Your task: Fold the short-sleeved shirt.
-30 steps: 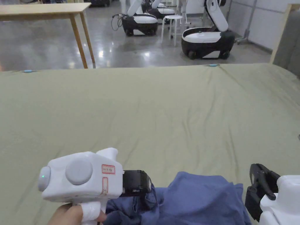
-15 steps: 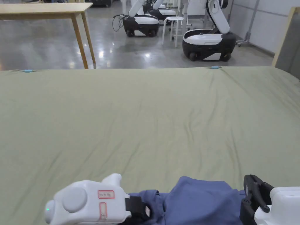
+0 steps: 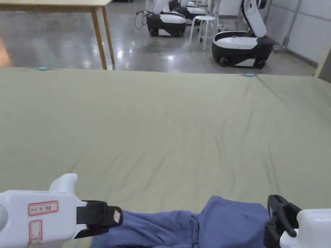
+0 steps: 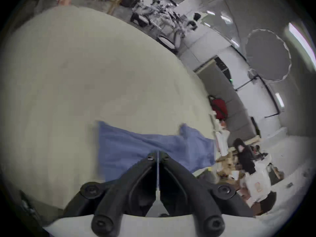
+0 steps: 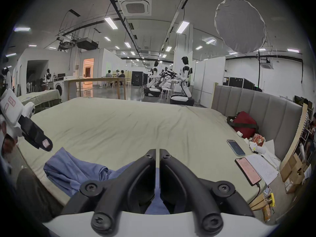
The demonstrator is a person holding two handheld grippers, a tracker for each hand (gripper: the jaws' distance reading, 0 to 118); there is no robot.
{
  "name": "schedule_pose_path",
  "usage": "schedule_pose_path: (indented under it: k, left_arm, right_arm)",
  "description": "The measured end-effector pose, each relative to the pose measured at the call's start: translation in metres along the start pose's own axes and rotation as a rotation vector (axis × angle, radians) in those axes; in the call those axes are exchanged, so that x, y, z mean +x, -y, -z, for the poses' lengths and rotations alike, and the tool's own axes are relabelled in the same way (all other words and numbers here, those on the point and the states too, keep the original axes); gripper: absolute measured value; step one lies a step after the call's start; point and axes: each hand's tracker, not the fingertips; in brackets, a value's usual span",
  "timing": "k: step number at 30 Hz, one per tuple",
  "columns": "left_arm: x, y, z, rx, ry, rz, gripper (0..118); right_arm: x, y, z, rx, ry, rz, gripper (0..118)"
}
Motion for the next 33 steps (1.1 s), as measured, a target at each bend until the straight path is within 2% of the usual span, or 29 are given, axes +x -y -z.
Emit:
schedule_pose_path:
  k: [3,6,7,8,9,10,12,14,15,16,17,18,20,22,26,30,31,33]
  left_arm:
    - [-0.032,-0.008,-0.002,-0.074,-0.132,0.019,0]
    - [-0.055,-0.012,0.008,-0.116,0.003,-0.046,3]
    - [-0.061,-0.013,0.014,-0.144,0.074,-0.084,13]
    - [-0.066,-0.013,0.020,-0.167,0.104,-0.106,41]
    - [-0.071,-0.012,0.028,-0.184,0.140,-0.135,97]
    - [-0.071,-0.011,0.039,-0.231,0.160,-0.150,113]
    - [-0.075,-0.009,0.050,-0.225,0.189,-0.189,105]
    - [-0.076,-0.008,0.066,-0.245,0.258,-0.204,102]
    - [-0.077,-0.006,0.072,-0.235,0.293,-0.226,95]
    - [-0.077,-0.004,0.077,-0.239,0.316,-0.248,82]
    - [-0.076,-0.003,0.081,-0.256,0.330,-0.260,56]
    - [-0.075,-0.001,0.085,-0.246,0.301,-0.270,13]
    - [-0.071,0.004,0.090,-0.242,0.196,-0.226,13]
    - [-0.071,0.005,0.076,-0.217,0.265,-0.285,12]
    - [-0.078,-0.001,0.027,-0.116,0.238,-0.326,10]
    - [-0.084,-0.009,-0.047,-0.027,0.067,-0.297,10]
    - [-0.080,-0.012,-0.067,0.002,-0.015,-0.277,10]
    - [-0.065,-0.016,-0.095,0.073,-0.088,-0.241,10]
  right_arm:
    - [-0.008,-0.001,0.002,-0.012,-0.031,0.003,6]
    - [-0.014,0.002,-0.001,-0.013,-0.030,-0.006,6]
    - [-0.014,0.002,-0.001,-0.019,-0.032,-0.005,6]
    - [-0.014,0.002,-0.001,-0.023,-0.031,-0.004,6]
    - [-0.014,0.002,-0.001,-0.027,-0.030,-0.005,6]
    - [-0.014,0.002,-0.001,-0.031,-0.030,-0.009,6]
    - [-0.013,0.001,-0.001,-0.032,-0.021,-0.015,6]
    - [-0.009,0.000,-0.002,-0.031,-0.011,-0.015,6]
    - [-0.007,-0.001,-0.003,-0.029,-0.005,-0.011,6]
    - [-0.005,-0.001,-0.004,-0.028,-0.001,-0.007,6]
    - [-0.003,-0.002,-0.004,-0.027,0.002,-0.005,6]
    - [-0.001,-0.002,-0.004,-0.027,0.008,-0.003,6]
    - [0.003,-0.003,-0.005,-0.024,0.017,0.001,6]
    - [0.006,-0.004,-0.007,-0.021,0.027,0.004,6]
    - [0.011,-0.008,-0.007,-0.004,0.032,0.003,6]
    - [0.011,-0.013,-0.006,0.023,0.022,0.012,6]
    - [0.010,-0.014,-0.004,0.023,0.020,0.012,6]
    - [0.010,-0.013,-0.002,0.030,0.006,0.018,6]
